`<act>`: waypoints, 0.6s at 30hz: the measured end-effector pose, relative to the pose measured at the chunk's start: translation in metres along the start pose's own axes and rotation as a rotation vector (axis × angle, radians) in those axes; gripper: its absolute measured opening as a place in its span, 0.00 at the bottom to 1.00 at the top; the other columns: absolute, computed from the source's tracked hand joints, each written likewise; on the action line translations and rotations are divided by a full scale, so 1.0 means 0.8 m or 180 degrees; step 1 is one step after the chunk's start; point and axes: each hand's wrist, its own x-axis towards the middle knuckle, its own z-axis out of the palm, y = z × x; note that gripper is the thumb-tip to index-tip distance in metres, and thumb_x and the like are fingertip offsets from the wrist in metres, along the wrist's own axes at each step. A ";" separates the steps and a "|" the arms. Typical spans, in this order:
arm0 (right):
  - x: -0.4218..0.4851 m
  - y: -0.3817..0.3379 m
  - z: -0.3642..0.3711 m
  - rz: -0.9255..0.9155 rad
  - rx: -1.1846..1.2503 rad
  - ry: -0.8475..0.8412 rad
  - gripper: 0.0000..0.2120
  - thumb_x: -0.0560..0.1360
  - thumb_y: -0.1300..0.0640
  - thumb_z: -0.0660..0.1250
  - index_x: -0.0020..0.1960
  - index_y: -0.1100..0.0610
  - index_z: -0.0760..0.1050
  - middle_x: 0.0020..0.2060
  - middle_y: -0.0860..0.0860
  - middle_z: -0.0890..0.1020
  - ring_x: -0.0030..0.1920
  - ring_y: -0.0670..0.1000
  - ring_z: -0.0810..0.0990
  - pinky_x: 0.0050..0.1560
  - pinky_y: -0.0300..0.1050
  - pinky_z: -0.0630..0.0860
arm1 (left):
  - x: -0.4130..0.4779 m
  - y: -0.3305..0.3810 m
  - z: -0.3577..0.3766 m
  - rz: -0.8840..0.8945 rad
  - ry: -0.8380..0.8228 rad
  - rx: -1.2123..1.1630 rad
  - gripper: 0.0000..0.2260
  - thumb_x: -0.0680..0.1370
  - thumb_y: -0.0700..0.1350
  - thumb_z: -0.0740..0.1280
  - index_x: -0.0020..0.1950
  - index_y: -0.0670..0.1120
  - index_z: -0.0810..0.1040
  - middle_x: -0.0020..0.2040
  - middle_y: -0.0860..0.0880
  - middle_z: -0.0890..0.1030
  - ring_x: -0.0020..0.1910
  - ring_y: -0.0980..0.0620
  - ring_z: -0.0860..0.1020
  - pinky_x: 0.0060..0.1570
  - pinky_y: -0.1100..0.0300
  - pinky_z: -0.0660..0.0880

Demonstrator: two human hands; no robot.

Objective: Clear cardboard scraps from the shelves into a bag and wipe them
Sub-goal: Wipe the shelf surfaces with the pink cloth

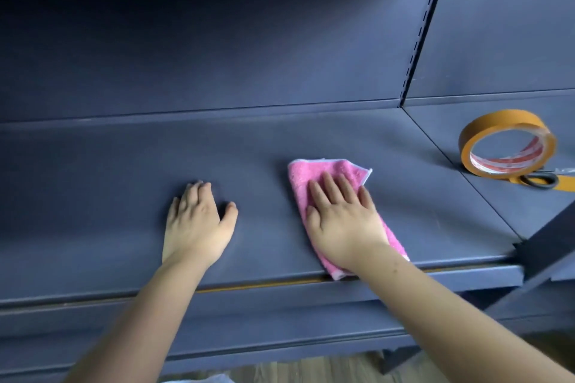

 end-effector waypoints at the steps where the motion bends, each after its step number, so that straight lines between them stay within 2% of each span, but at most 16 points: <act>1: -0.005 -0.015 0.001 -0.0079 0.0031 -0.0011 0.26 0.80 0.49 0.46 0.76 0.54 0.49 0.77 0.52 0.49 0.76 0.53 0.45 0.73 0.54 0.44 | 0.000 0.001 0.000 0.0001 0.0014 -0.0009 0.24 0.80 0.50 0.55 0.73 0.41 0.59 0.75 0.45 0.60 0.75 0.48 0.58 0.74 0.54 0.51; 6: -0.010 -0.081 0.013 -0.0484 0.0219 -0.0277 0.26 0.80 0.50 0.42 0.76 0.55 0.44 0.77 0.53 0.45 0.76 0.54 0.40 0.72 0.57 0.37 | -0.001 0.000 -0.001 0.0002 0.0025 -0.0040 0.21 0.80 0.47 0.54 0.72 0.40 0.61 0.75 0.43 0.62 0.74 0.46 0.60 0.73 0.53 0.53; 10: 0.000 -0.078 0.014 -0.0590 0.0191 -0.0357 0.26 0.80 0.49 0.43 0.76 0.53 0.45 0.77 0.52 0.44 0.76 0.52 0.40 0.73 0.55 0.37 | -0.001 -0.001 -0.002 0.0021 0.0006 -0.0040 0.22 0.80 0.47 0.54 0.72 0.40 0.60 0.75 0.44 0.61 0.74 0.46 0.59 0.73 0.53 0.52; 18: 0.009 0.007 -0.002 0.0274 0.0066 -0.0070 0.25 0.80 0.48 0.46 0.76 0.50 0.49 0.77 0.49 0.49 0.76 0.49 0.44 0.74 0.51 0.43 | 0.000 -0.002 0.001 0.0032 0.0061 -0.0059 0.22 0.80 0.48 0.54 0.72 0.41 0.60 0.76 0.46 0.60 0.74 0.49 0.59 0.74 0.54 0.51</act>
